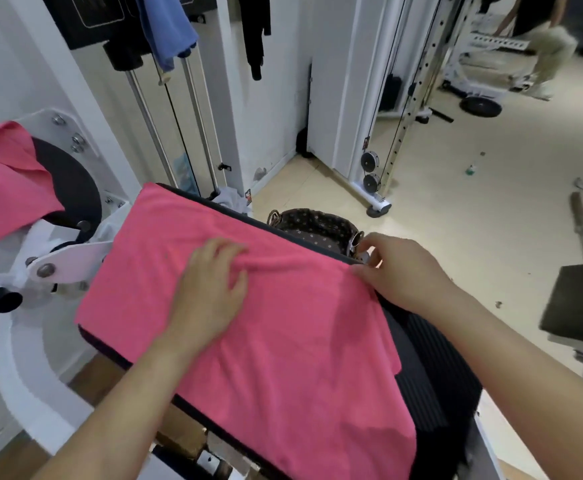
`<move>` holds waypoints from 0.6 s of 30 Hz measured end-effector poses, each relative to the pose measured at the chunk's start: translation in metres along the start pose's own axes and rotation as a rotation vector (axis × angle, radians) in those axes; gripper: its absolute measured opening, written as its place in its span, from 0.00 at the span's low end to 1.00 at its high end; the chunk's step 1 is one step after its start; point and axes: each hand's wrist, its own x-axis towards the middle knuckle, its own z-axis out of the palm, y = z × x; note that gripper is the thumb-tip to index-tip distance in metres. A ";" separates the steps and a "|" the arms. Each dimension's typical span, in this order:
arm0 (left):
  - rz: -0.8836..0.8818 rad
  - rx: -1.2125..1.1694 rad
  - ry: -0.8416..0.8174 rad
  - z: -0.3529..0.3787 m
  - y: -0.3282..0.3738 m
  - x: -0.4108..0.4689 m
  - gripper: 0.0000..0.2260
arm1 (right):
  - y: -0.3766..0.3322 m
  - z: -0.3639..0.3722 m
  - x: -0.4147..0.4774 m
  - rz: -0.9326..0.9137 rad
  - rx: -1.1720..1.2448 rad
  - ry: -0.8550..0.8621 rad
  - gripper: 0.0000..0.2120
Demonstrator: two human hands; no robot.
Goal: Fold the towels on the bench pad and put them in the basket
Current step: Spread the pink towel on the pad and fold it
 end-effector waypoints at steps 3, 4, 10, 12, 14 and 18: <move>0.137 -0.188 -0.103 0.022 0.074 -0.085 0.11 | 0.017 -0.006 -0.036 0.010 -0.062 -0.012 0.07; 0.157 -0.237 -0.117 0.032 0.092 -0.108 0.09 | 0.023 -0.006 -0.050 0.016 -0.104 -0.031 0.06; 0.071 -0.285 -0.209 0.080 0.157 -0.178 0.13 | 0.040 0.017 -0.105 0.012 -0.207 -0.049 0.11; 0.004 -0.160 -0.274 0.091 0.166 -0.187 0.21 | 0.038 0.026 -0.105 -0.020 -0.249 0.006 0.13; -0.040 -0.059 -0.292 0.096 0.169 -0.190 0.25 | 0.035 0.036 -0.102 -0.090 -0.301 0.072 0.12; -0.102 0.052 -0.245 0.101 0.174 -0.193 0.24 | 0.035 0.042 -0.097 -0.184 -0.290 0.061 0.08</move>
